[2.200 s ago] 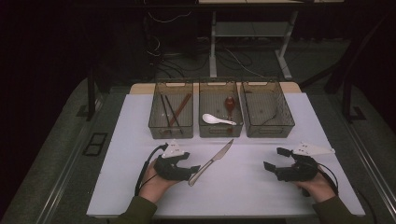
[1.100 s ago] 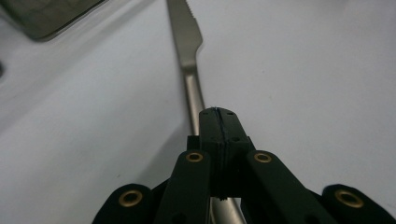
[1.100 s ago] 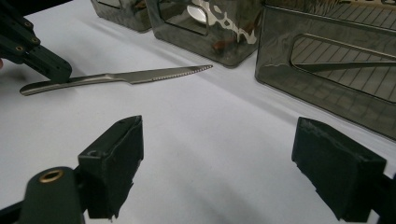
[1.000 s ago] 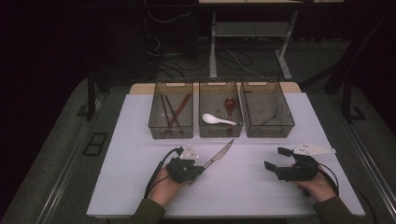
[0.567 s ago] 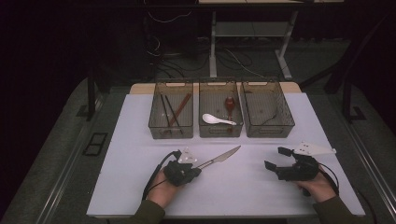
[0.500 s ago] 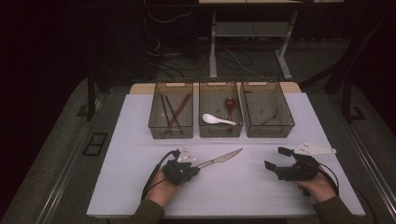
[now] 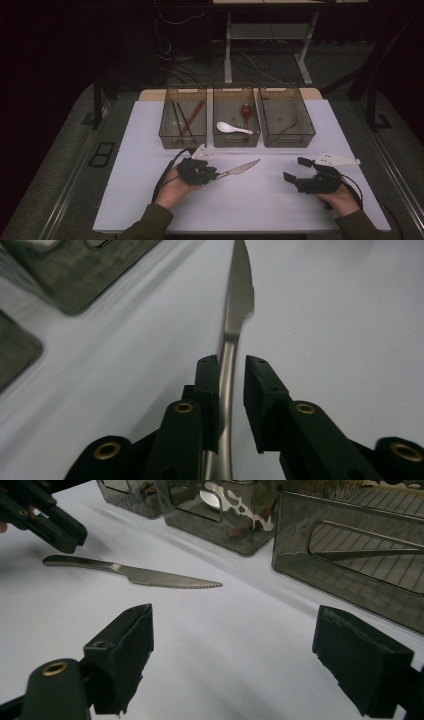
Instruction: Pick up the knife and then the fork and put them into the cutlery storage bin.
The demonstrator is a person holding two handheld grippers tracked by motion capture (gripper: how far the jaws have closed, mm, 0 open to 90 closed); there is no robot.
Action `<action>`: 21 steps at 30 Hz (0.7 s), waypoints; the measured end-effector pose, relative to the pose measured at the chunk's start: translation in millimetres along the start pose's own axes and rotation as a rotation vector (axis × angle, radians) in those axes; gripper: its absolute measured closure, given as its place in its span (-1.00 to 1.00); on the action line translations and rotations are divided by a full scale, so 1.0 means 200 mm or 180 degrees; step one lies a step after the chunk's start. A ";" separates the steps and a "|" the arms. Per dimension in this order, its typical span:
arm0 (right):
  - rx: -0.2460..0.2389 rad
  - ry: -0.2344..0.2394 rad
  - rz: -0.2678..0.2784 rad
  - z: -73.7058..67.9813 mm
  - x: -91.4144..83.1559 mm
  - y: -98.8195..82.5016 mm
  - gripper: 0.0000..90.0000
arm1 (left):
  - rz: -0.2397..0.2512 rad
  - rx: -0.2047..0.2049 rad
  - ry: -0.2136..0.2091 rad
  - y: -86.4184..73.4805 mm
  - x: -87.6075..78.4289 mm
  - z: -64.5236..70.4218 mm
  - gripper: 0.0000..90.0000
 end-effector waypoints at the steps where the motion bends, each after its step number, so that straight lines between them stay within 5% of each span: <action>1: 0.0003 0.0004 -0.0002 0.00 0.00 0.00 -0.64 | -0.0014 0.0005 -0.0009 0.02 0.01 0.00 0.64; 7: 0.0000 0.0013 -0.0021 0.00 0.00 0.00 -0.64 | -0.0168 0.0130 0.0003 0.08 0.06 -0.02 0.60; 21: -0.0006 0.0000 -0.0029 0.00 0.00 0.00 -0.64 | -0.0196 0.0254 -0.0036 0.07 0.16 -0.01 0.69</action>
Point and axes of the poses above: each handheld gripper's, and its own axes: x roughly forward along the jaws, y roughly out of its top, z roughly to its right, the point moved 4 cm from there along x, roughly forward along the jaws, and after that the axes turned 14 degrees about -z, right-handed, at the moved point
